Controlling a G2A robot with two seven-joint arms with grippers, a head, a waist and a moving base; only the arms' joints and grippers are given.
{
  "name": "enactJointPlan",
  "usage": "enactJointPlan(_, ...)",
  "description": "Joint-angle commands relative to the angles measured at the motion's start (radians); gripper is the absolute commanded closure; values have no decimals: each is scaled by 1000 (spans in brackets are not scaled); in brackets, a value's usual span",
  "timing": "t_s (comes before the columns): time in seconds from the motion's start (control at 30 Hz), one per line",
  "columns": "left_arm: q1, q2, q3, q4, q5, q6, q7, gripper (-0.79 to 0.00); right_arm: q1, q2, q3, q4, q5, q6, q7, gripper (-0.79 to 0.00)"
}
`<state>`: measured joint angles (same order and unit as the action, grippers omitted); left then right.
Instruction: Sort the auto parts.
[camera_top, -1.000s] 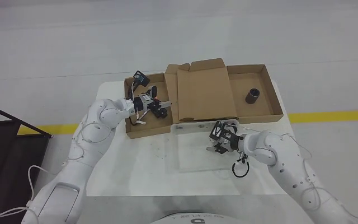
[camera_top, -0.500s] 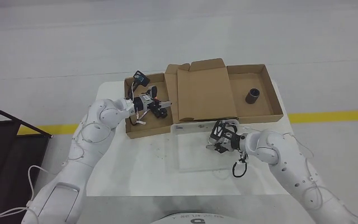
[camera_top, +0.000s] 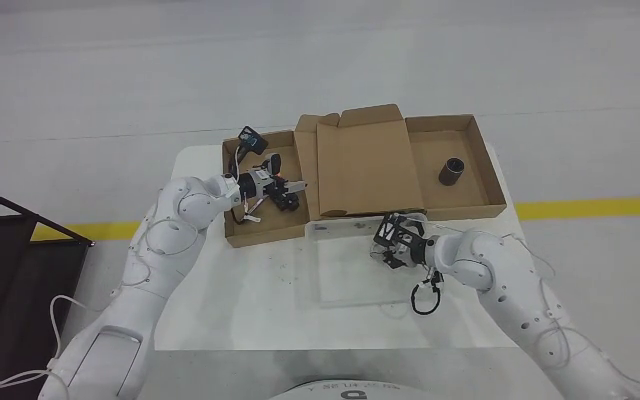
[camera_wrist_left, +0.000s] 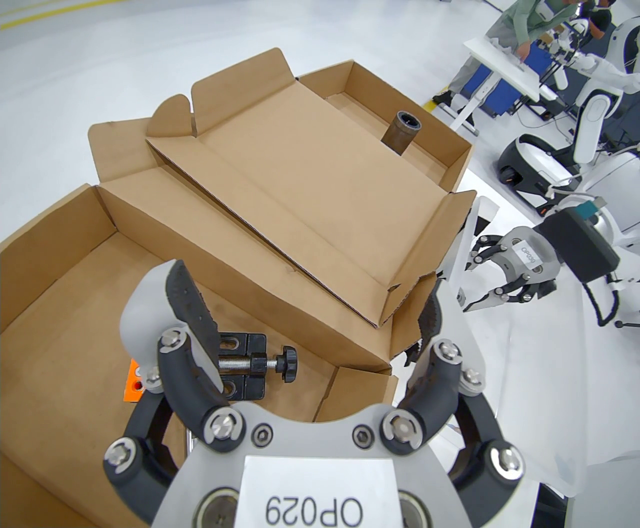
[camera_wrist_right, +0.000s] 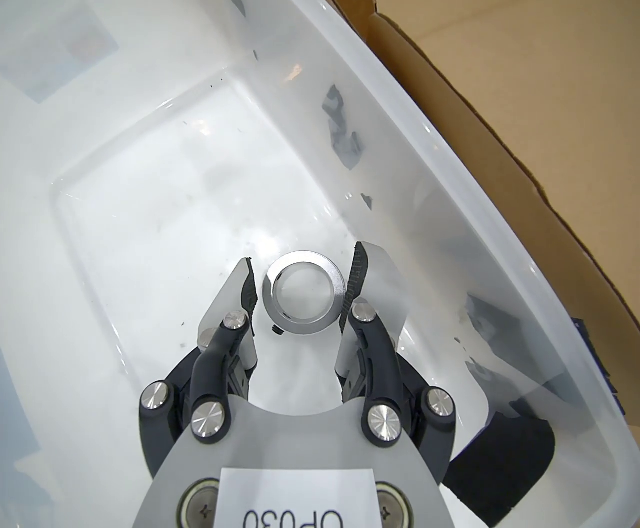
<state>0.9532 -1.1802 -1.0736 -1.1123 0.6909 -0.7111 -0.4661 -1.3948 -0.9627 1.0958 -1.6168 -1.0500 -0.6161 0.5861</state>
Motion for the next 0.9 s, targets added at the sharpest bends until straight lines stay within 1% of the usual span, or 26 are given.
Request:
enactJointPlan(0.0, 0, 0, 0, 0, 0, 0, 0, -785, 1, 0, -2, 1, -4, 3, 3, -388)
enactJointPlan(0.1, 0, 0, 0, 0, 0, 0, 0, -785, 4, -1, -6, 2, -11, 5, 6, -385)
enactJointPlan(0.27, 0, 0, 0, 0, 0, 0, 0, -785, 9, -1, -10, 3, -12, -1, 4, -351)
enactJointPlan(0.43, 0, 0, 0, 0, 0, 0, 0, -785, 6, 1, -1, 0, -6, -10, -3, -280)
enactJointPlan(0.53, 0, 0, 0, 0, 0, 0, 0, -785, 3, 3, 5, -4, -5, -12, -4, -222)
enactJointPlan(0.7, 0, 0, 0, 0, 0, 0, 0, -785, 4, 3, 4, -5, -8, 0, 11, -280)
enactJointPlan(0.87, 0, 0, 0, 0, 0, 0, 0, -785, 16, 1, -7, 3, -7, 10, 37, -280)
